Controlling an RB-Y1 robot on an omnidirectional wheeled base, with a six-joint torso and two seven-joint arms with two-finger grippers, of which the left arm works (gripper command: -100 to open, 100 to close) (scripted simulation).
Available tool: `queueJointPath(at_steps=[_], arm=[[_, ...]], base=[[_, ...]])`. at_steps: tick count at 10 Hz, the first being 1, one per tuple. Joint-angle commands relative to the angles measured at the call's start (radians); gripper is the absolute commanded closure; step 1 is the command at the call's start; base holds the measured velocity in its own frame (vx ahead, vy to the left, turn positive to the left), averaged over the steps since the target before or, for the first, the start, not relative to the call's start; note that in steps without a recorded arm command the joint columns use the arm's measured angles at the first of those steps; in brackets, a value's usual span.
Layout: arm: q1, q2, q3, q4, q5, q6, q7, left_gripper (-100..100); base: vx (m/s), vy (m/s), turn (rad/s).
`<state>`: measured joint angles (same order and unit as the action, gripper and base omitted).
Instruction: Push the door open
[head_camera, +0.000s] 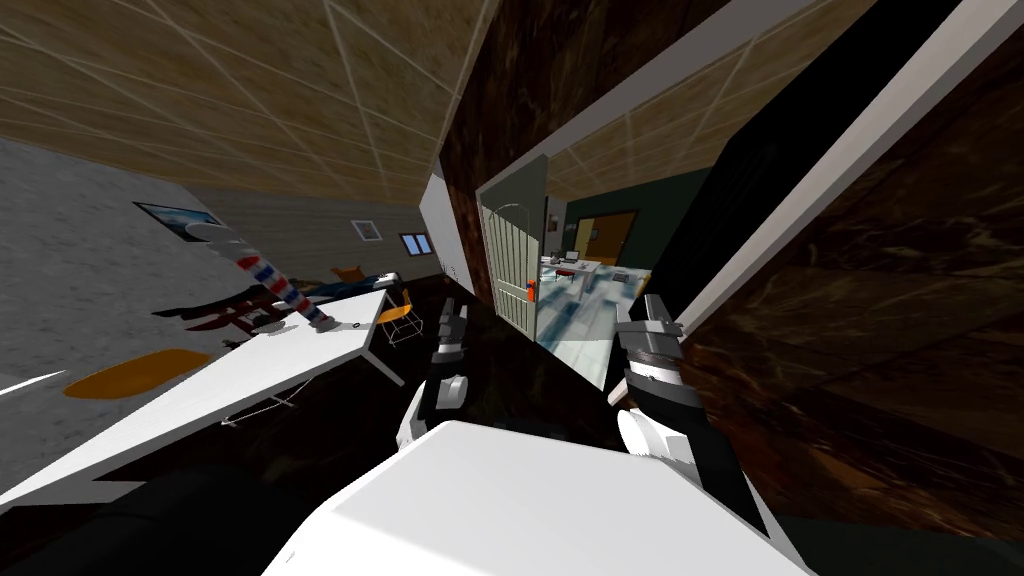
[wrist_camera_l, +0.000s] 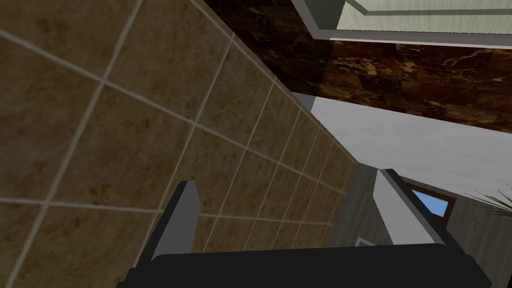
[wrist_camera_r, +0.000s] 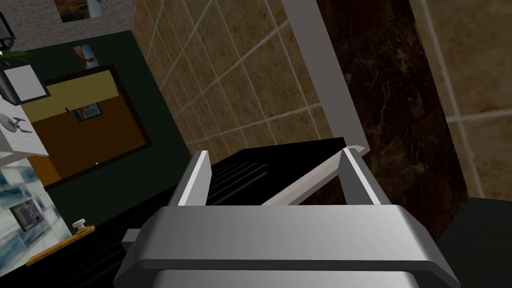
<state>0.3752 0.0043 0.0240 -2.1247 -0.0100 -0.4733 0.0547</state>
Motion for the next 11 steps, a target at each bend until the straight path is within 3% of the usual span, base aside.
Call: queueJointPath(at_steps=[1, 10, 11], arm=[[-0.027, 0.009, -0.004, 0.038, 0.002, 0.006, 0.002, -100], [-0.184, 0.047, -0.047, 0.296, 0.010, 0.003, 0.011, -100], [-0.184, 0.047, -0.047, 0.305, 0.010, 0.003, 0.011, -100]], base=[[0.083, 0.043, -0.062], [0.092, 0.049, -0.067], [0.048, 0.038, -0.028]])
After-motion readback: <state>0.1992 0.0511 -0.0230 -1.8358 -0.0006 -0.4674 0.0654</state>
